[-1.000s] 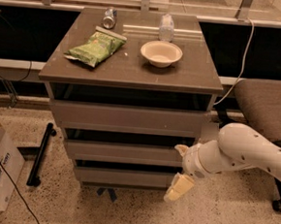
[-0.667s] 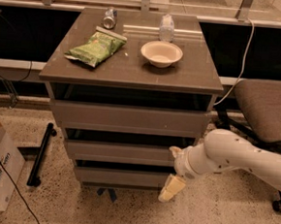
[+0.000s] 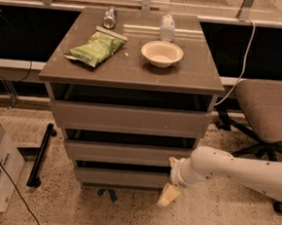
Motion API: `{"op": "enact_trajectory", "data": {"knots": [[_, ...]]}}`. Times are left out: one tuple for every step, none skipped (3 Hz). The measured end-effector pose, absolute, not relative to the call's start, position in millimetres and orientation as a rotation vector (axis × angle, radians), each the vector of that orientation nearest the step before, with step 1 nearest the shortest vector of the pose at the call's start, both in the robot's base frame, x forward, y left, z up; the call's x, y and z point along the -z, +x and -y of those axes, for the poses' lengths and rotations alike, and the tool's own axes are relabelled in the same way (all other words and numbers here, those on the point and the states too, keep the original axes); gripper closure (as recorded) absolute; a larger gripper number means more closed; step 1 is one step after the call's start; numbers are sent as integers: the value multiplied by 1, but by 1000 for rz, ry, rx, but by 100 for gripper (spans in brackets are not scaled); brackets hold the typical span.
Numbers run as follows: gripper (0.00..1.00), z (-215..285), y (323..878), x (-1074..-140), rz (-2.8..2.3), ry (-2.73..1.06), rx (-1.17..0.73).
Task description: Open bottom drawer
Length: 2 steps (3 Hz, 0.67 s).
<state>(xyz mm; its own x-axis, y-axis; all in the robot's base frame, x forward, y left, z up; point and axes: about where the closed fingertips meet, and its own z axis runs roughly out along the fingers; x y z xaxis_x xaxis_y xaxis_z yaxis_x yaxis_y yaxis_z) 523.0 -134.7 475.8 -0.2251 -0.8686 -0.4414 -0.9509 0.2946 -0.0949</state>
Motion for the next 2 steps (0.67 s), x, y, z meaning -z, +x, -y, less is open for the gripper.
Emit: {"op": "enact_trajectory", "data": {"knots": [[0, 145, 530, -442, -2191, -1589, -267], [0, 154, 542, -409, -2198, -1577, -287]]}}
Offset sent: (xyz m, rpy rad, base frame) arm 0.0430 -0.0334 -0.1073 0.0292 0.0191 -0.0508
